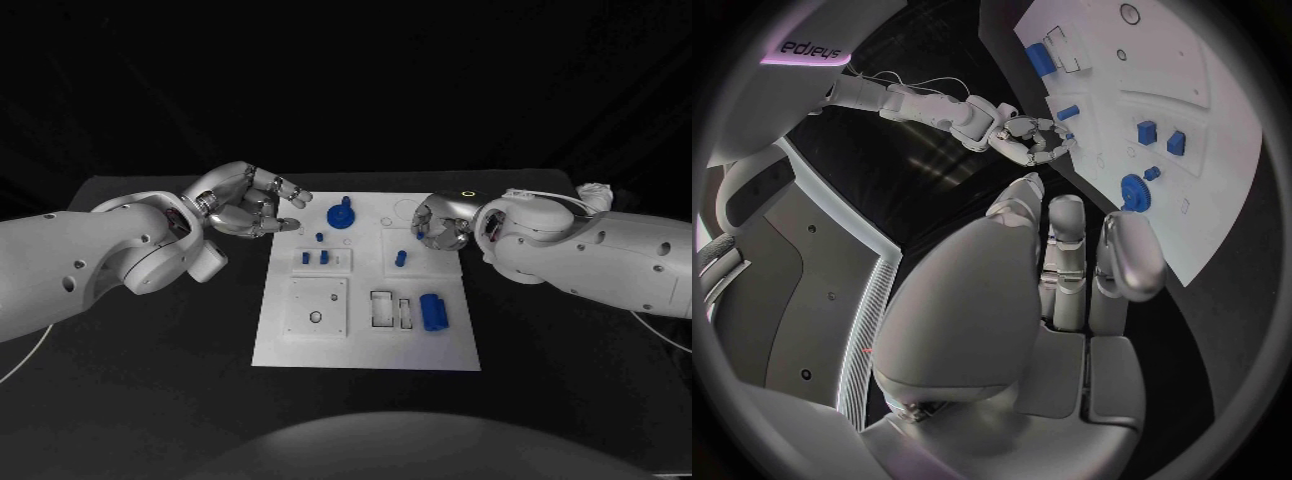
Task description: Assemble the parts on the task board
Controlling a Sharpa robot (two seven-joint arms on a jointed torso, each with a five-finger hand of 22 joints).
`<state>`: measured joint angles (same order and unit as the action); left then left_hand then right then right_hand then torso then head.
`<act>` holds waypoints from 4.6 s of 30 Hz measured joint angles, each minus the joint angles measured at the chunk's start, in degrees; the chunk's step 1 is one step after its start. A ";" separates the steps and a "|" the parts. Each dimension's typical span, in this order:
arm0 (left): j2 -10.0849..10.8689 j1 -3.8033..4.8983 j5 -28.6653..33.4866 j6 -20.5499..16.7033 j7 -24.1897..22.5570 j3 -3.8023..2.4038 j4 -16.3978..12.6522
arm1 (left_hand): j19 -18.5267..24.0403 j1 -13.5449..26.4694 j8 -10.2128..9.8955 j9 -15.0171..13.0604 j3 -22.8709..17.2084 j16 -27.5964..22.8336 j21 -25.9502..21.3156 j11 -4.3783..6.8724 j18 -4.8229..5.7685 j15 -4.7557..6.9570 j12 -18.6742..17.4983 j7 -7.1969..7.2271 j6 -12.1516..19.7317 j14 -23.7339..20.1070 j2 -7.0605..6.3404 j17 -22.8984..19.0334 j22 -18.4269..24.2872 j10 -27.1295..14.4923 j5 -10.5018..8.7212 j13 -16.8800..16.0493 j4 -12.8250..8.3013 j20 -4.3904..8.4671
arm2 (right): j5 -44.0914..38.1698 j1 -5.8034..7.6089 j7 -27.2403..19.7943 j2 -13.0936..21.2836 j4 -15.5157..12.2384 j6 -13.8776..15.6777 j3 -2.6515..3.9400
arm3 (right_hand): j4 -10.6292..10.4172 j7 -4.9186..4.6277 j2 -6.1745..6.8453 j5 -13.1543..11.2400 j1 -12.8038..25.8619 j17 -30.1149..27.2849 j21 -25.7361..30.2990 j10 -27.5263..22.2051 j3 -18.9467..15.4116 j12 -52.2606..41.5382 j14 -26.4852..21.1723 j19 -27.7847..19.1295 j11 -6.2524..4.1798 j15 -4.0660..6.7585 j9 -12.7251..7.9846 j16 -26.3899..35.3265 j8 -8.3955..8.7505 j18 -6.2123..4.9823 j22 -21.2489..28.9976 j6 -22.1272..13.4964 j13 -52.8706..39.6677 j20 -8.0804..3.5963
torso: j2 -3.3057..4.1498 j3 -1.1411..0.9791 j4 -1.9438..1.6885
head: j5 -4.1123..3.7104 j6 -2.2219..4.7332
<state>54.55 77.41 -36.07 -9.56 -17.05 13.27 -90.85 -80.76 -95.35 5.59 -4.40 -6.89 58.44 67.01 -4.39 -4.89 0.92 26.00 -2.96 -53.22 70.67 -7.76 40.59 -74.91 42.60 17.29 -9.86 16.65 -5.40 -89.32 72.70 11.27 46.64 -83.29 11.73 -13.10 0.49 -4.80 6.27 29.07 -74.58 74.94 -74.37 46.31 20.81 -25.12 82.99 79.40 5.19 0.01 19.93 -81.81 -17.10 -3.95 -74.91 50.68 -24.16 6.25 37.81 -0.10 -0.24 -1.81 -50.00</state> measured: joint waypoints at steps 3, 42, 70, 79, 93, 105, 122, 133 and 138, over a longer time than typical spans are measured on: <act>-0.05 0.00 -0.24 0.06 0.20 0.00 0.03 | 0.00 0.00 0.00 0.00 0.00 0.00 0.00 0.20 0.00 0.00 0.10 0.00 0.00 0.00 0.00 -0.10 0.00 0.20 0.00 0.12 0.00 0.00 | -0.08 -0.02 0.00 -0.11 0.06 0.03 0.00 | 0.47 -0.21 -0.30 0.00 -0.30 0.00 0.00 0.97 -0.02 -0.79 -0.17 0.00 -0.54 0.17 1.15 0.00 -0.96 0.00 0.00 0.63 -0.24 0.00 | 0.00 0.01 0.00 | -0.01 0.00; 0.02 -0.15 -1.35 0.41 2.76 0.00 0.40 | -0.21 0.08 0.01 -0.01 -0.17 -0.04 0.18 -0.10 0.01 0.01 0.11 -0.51 -0.51 -0.02 0.53 -1.75 0.00 2.36 0.00 1.55 0.17 0.21 | -0.04 1.57 -1.87 3.18 -3.38 4.73 0.00 | 2.44 -1.55 -2.34 -0.76 -1.43 -1.57 -0.69 7.24 0.69 -1.93 -0.30 0.83 -1.92 1.35 7.73 1.11 -3.69 0.00 -0.03 2.32 0.64 -1.24 | -0.08 0.03 0.03 | 0.74 0.00; -0.47 -0.77 -1.22 -1.66 4.25 0.00 0.67 | 1.55 1.45 0.01 0.05 -0.47 -3.43 -2.74 -0.83 0.01 -0.31 0.11 -1.13 -1.13 -3.20 0.84 -6.89 0.00 4.30 0.79 3.35 0.17 -0.10 | -0.59 4.28 -2.41 -2.92 -13.85 2.88 0.04 | 2.76 -1.75 -2.33 -0.77 -1.43 -1.55 -0.68 7.76 1.02 -0.82 -0.10 1.05 -1.38 0.71 8.10 1.11 -2.84 -0.01 -0.01 2.12 1.60 -1.02 | -0.04 0.08 -0.14 | 4.19 0.00; 1.42 -0.79 -1.06 -6.39 6.13 0.00 0.12 | 1.55 1.56 0.01 0.04 -1.21 -3.43 -2.44 -1.32 0.02 -0.53 0.11 -1.85 -1.86 -2.99 0.94 -7.66 0.00 5.23 4.50 4.32 0.08 -0.11 | -2.19 2.42 -2.88 -6.97 -12.57 0.52 0.04 | 2.99 -1.93 -2.09 -0.77 -1.66 -1.94 -0.68 7.76 1.25 -0.52 -0.31 0.84 -1.38 0.51 8.21 1.11 -2.55 0.00 0.00 1.93 1.80 -0.80 | -0.06 0.07 -0.07 | 6.57 0.00; 1.61 -0.78 -0.77 -11.56 8.83 0.00 -0.32 | 1.54 2.21 0.01 0.04 -1.83 -3.19 -2.22 -1.32 0.02 -1.13 0.11 -2.15 -2.15 -3.17 1.12 -7.95 0.00 5.63 5.65 4.83 0.09 -0.53 | -4.18 -0.20 -3.02 -9.88 -11.05 -2.00 0.03 | 2.99 -1.93 -2.09 -0.78 -1.66 -2.04 -0.68 7.76 1.25 -0.50 -0.31 0.84 -1.37 0.51 8.19 1.33 -2.28 -0.01 0.00 1.93 1.90 -0.81 | -0.10 0.07 0.00 | 7.88 0.00; 1.40 -0.79 -0.79 -12.43 9.62 0.00 -0.49 | 1.54 2.44 0.01 0.03 -2.15 -2.98 -2.23 -1.31 0.01 -1.13 0.11 -2.15 -2.15 -3.17 1.35 -8.08 0.00 5.63 5.65 4.99 0.08 -0.53 | -4.77 -2.09 -3.09 -10.58 -9.79 -2.79 0.03 | 3.15 -1.93 -2.09 -0.79 -1.66 -2.04 -0.68 7.77 1.41 -0.49 -0.31 0.84 -1.36 0.51 8.16 1.33 -2.27 0.00 -0.04 1.93 1.94 -0.81 | -0.08 0.07 -0.01 | 8.45 0.00; 0.93 -0.80 -0.80 -12.39 9.81 0.00 -0.55 | 1.54 2.66 0.01 0.08 -2.48 -2.98 -2.23 -1.52 0.01 -1.54 0.11 -2.35 -1.94 -3.16 1.57 -8.24 0.00 5.84 5.95 5.21 0.09 -0.93 | -4.92 -3.41 -3.84 -10.92 -9.49 -2.17 0.04 | 3.15 -1.93 -2.09 -0.81 -1.66 -2.10 -0.68 7.94 1.41 -0.49 -0.31 0.63 -1.18 0.51 8.20 1.33 -2.27 0.00 -0.03 1.93 1.97 -0.60 | -0.08 0.08 -0.03 | 9.20 0.00; 0.81 -0.80 -0.80 -12.30 9.99 0.00 -0.45 | 1.54 2.66 0.01 0.08 -2.63 -2.98 -2.23 -1.52 0.01 -1.53 0.11 -2.35 -1.94 -3.16 1.57 -8.24 0.00 5.84 5.95 5.30 0.24 -0.93 | -4.94 -3.56 -4.15 -11.03 -9.41 -1.67 0.04 | 3.14 -1.93 -2.09 -0.81 -1.66 -2.24 -0.68 7.94 1.40 -0.49 -0.52 0.63 -1.18 0.30 8.18 1.33 -2.05 0.00 -0.02 1.93 2.00 -0.60 | -0.08 0.08 -0.01 | 9.15 0.00; 0.66 -0.80 -0.80 -12.17 10.15 0.00 -0.38 | 1.54 2.66 0.01 0.07 -2.63 -2.98 -2.23 -1.52 0.01 -1.53 0.10 -2.35 -1.94 -3.16 1.57 -8.29 0.00 5.84 6.15 5.30 0.24 -0.93 | -4.95 -3.66 -4.15 -11.16 -9.21 -1.64 0.04 | 3.15 -2.10 -2.09 -0.81 -1.66 -2.39 -0.40 7.94 1.41 -0.28 -0.51 0.63 -1.18 0.30 8.17 1.55 -2.05 0.00 -0.02 1.75 2.00 -0.61 | -0.07 0.07 0.00 | 9.14 0.00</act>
<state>55.21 76.62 -36.87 -21.73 -6.89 13.26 -91.23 -79.22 -92.69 5.61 -4.33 -9.52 55.46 64.78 -5.91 -4.88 -0.61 26.10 -5.30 -55.16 67.51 -6.19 32.30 -74.90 48.44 23.44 -4.56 16.89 -6.33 -94.28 69.04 7.12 35.48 -92.49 10.09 -13.06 3.64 -6.90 4.18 28.26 -76.24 72.55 -74.77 54.25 22.22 -25.40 82.48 80.03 4.01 0.31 28.10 -80.26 -19.15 -3.95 -74.93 52.43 -22.16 5.64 37.74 -0.03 -0.24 7.33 -50.00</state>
